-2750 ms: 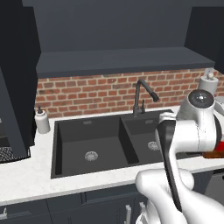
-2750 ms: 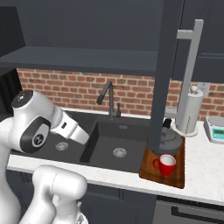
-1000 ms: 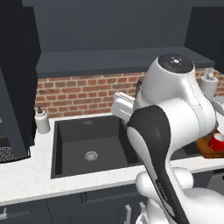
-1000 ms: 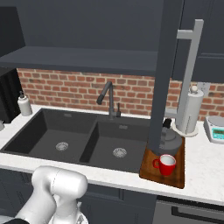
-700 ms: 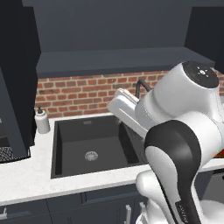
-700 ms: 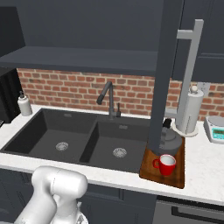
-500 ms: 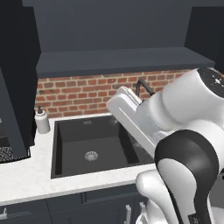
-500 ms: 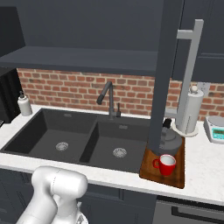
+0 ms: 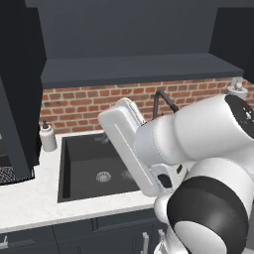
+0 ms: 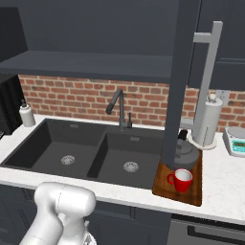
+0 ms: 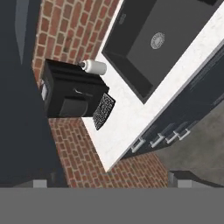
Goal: Pick the kettle from the counter and place it on the tray. Then pick the mug from the cabinet and place it on the tray. Then close the cabinet doors.
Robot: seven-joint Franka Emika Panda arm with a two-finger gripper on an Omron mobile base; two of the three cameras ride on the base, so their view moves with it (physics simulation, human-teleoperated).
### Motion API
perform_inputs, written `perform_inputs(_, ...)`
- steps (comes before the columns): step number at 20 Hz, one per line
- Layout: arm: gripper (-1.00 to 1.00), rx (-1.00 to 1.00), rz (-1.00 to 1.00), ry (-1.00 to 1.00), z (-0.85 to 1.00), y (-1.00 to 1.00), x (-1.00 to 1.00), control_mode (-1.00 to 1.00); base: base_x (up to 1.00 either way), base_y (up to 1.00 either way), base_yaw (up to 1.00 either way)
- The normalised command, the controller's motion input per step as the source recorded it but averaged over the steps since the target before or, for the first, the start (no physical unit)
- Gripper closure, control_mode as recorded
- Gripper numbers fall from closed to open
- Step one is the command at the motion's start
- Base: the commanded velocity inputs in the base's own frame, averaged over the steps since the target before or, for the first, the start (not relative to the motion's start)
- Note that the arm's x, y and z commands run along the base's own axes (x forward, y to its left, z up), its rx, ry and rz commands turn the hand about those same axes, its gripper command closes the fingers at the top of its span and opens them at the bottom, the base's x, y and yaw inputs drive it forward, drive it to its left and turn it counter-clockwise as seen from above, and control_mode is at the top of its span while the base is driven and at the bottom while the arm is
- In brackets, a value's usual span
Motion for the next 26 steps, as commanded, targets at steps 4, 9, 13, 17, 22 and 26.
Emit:
perform_inputs(4, -1.0, 0.06, 0.0, -0.06, 0.12, 0.45, -0.49, -1.0, 0.0, 0.0, 0.0)
perform_inputs(9, -1.0, 0.15, 0.0, -0.07, 0.14, 0.27, -0.51, -1.0, 0.0, 0.0, 0.0)
perform_inputs(13, -1.0, 0.13, 0.0, 0.0, 0.2, 0.19, -0.47, -1.0, 0.0, 0.0, 0.0)
perform_inputs(17, -1.0, 0.09, 0.0, 0.0, 0.09, 0.4, -0.39, -1.0, 0.0, 0.0, 0.0)
perform_inputs(22, -1.0, 0.03, -0.01, 0.01, 0.03, 0.54, -0.24, -1.0, 0.0, 0.0, 0.0)
perform_inputs(26, -1.0, 0.0, -0.01, 0.0, 0.06, 0.59, -0.19, -1.0, 0.0, 0.0, 0.0)
